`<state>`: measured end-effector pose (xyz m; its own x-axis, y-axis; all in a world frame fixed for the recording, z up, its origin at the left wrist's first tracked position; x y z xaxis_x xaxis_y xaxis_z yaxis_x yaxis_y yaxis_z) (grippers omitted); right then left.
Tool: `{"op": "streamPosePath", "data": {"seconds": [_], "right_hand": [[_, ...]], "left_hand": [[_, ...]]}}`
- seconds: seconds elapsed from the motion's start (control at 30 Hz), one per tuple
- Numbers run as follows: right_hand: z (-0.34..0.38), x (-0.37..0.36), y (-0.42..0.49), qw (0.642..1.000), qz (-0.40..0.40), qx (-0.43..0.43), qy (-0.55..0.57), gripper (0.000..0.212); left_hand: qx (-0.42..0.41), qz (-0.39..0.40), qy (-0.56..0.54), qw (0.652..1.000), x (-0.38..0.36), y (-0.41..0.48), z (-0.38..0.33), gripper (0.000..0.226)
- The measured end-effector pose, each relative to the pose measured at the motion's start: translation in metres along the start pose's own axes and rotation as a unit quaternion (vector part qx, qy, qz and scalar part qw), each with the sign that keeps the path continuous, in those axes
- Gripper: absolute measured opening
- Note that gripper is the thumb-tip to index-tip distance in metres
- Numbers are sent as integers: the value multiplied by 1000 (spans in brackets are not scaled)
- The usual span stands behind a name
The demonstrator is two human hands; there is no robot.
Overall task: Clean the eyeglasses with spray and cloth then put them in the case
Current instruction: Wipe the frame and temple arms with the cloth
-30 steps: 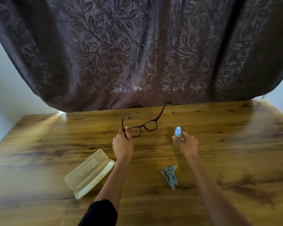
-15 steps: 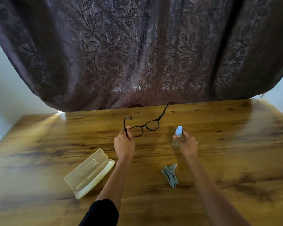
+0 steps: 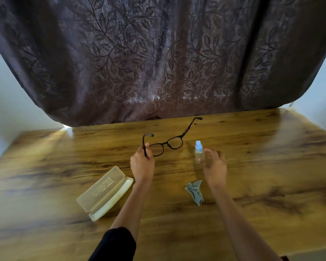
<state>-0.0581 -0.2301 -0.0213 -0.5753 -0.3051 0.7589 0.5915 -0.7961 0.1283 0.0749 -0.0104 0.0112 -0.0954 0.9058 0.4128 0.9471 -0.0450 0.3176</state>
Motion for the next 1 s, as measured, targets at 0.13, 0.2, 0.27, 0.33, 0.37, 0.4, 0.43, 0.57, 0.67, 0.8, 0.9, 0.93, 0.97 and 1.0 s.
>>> {"op": "streamPosePath", "data": {"seconds": [0.13, 0.2, 0.27, 0.33, 0.37, 0.4, 0.43, 0.57, 0.67, 0.8, 0.9, 0.93, 0.97, 1.0], "right_hand": [[-5, -2, -15, 999, -9, 41, 12, 42], [-8, -6, -19, 999, 5, 35, 21, 50], [-7, -12, -21, 999, 32, 31, 0, 59], [-1, -19, -20, 994, 62, 53, -71, 65], [2, -23, -21, 989, 76, 70, -106, 63], [4, -27, -21, 984, 89, 82, -128, 59], [6, -30, -22, 982, 100, 88, -136, 55], [11, -38, -26, 981, 103, 93, -135, 43], [15, -41, -28, 982, 99, 97, -130, 39], [14, -44, -27, 983, 89, 103, -119, 35], [12, -44, -27, 988, 81, 95, -94, 34], [11, -43, -27, 990, 80, 83, -84, 33], [9, -42, -26, 992, 77, 66, -70, 32], [6, -40, -25, 995, 71, 47, -51, 31]], "left_hand": [[1, 8, 0, 1000, 3, -8, 0, 38], [0, 14, 1, 1000, 3, -11, 0, 37], [0, 21, 0, 1000, 5, -14, 2, 36], [0, 24, 2, 1000, 8, -16, 3, 35], [4, 24, 3, 1000, 11, -17, 4, 35], [10, 23, 5, 1000, 14, -18, 6, 35], [15, 22, 7, 1000, 17, -18, 7, 35], [19, 17, 8, 1000, 27, -17, 12, 35], [22, 16, 0, 1000, 31, -15, 15, 36], [26, 14, 1, 1000, 33, -11, 15, 37], [25, 11, 3, 1000, 34, -9, 17, 38], [23, 10, 4, 1000, 34, -9, 17, 38], [22, 11, 6, 1000, 34, -8, 17, 37], [21, 12, 7, 1000, 33, -8, 17, 37]]}}
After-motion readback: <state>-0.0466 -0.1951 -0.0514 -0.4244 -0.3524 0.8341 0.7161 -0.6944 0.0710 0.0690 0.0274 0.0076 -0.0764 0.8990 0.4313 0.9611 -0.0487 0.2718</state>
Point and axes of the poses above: each hand's wrist, its own y-axis towards the middle knuckle, its own x-axis out of the back of the hand, z = x × y, the point moved 7 cm from there along y, towards the middle knuckle, and after that the axes turned 8 degrees about -y, right-handed, at the moved point
